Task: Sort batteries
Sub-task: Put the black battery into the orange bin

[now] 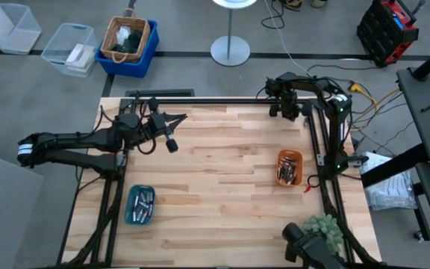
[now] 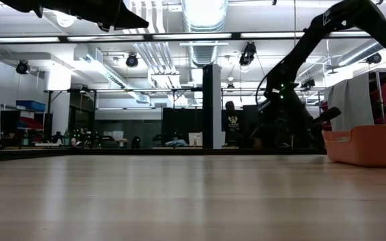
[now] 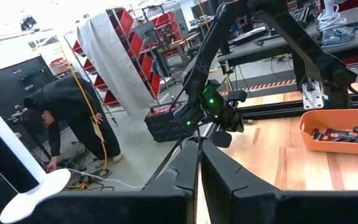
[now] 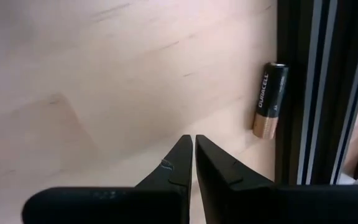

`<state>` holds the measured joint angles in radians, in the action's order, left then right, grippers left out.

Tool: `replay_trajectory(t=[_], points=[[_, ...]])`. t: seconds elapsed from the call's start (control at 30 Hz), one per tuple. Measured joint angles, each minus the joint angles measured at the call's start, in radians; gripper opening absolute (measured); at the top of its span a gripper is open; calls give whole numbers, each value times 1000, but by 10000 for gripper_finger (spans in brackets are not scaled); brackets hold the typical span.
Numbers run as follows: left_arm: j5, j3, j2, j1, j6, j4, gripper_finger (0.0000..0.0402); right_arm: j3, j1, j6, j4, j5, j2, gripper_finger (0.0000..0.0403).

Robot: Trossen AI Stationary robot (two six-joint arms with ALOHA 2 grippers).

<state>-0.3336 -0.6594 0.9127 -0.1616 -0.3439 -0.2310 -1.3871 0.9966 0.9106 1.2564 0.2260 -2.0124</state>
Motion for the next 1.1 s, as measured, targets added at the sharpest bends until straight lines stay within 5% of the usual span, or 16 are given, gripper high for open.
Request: replay_trajectory(t=[0.17, 0.4, 1.1], points=[[0, 0, 0, 0, -6, 5, 0, -23, -20, 11, 38, 22, 10, 13], [0, 0, 0, 0, -7, 12, 0, -63, 7, 148, 276, 218, 12, 13], [0, 0, 3, 0, -11, 24, 0, -60, 16, 179, 312, 262, -149, 13]])
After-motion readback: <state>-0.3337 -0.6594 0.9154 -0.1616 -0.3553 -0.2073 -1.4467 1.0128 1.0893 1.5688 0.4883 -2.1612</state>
